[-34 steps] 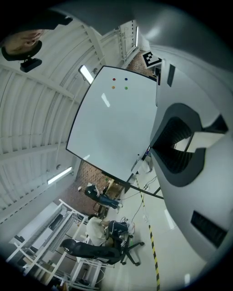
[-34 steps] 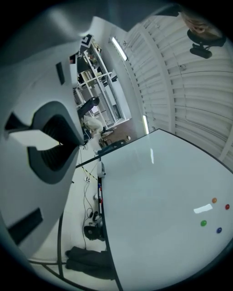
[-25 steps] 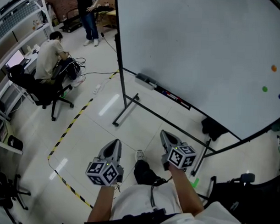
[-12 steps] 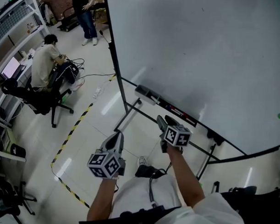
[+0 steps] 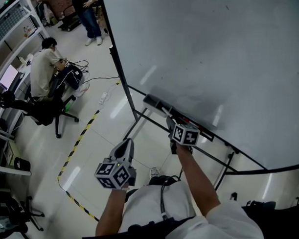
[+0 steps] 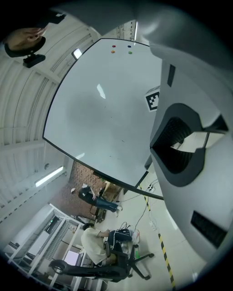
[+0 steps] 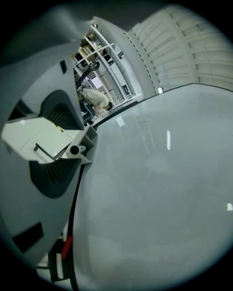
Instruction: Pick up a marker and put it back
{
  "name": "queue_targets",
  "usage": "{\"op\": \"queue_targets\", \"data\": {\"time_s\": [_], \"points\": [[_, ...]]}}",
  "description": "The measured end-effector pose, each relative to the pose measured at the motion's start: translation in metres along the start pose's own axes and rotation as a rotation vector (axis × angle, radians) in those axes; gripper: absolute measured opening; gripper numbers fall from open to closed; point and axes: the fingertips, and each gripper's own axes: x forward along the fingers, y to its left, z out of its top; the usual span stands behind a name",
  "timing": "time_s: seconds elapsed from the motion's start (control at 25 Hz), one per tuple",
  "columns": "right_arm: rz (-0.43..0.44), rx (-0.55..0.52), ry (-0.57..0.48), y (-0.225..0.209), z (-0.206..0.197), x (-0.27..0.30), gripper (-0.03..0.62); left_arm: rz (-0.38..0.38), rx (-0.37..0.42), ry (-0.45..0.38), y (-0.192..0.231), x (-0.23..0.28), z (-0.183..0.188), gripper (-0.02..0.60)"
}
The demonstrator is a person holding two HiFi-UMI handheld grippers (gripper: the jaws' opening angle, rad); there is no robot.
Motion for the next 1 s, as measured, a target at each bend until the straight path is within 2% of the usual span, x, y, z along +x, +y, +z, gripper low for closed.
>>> {"op": "queue_targets", "data": {"time_s": [0.4,0.84,1.0], "points": [[-0.012,-0.030,0.071,-0.006,-0.004,0.035,0.193,0.011,-0.012,-0.004,0.014,0.021,0.010,-0.006],[-0.010,-0.025,0.092,-0.006,-0.008,0.046,0.085,0.034,-0.030,0.007,0.025,0.022,0.007,-0.006],[-0.013,-0.030,0.081,-0.006,-0.004,0.044,0.081,0.037,-0.031,0.009,0.025,0.019,0.005,-0.006]]}}
